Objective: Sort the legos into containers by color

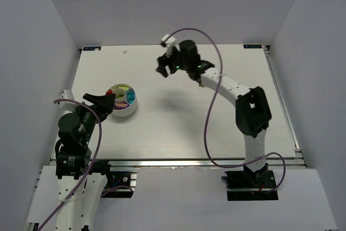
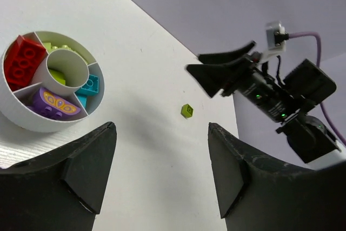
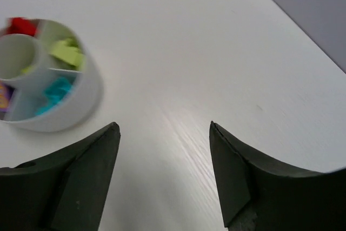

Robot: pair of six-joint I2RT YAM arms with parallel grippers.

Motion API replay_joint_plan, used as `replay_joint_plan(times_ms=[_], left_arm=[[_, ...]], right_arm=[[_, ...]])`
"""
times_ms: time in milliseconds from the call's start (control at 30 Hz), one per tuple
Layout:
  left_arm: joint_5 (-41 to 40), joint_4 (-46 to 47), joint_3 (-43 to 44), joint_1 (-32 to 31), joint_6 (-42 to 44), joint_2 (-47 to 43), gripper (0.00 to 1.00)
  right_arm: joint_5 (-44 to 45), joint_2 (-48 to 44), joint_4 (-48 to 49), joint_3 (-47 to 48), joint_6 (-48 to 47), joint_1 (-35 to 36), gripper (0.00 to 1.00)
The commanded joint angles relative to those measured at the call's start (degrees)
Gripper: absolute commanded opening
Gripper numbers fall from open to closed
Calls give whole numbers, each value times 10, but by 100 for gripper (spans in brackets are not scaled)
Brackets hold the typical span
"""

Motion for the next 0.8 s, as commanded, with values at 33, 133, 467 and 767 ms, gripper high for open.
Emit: replay_joint_plan(times_ms=[33, 133, 467, 767], left_arm=[[22, 35, -22, 2, -10, 8, 78], [30, 48, -26, 2, -14, 20, 78], [47, 79, -41, 2, -32, 45, 78], [45, 64, -41, 2, -38, 50, 78]], right_arm=[[97, -51, -47, -78, 46, -71, 78], [196, -53, -71, -111, 66, -103, 83], [241, -22, -105, -130, 144, -187, 79], [207, 30, -112, -118, 178, -193, 76]])
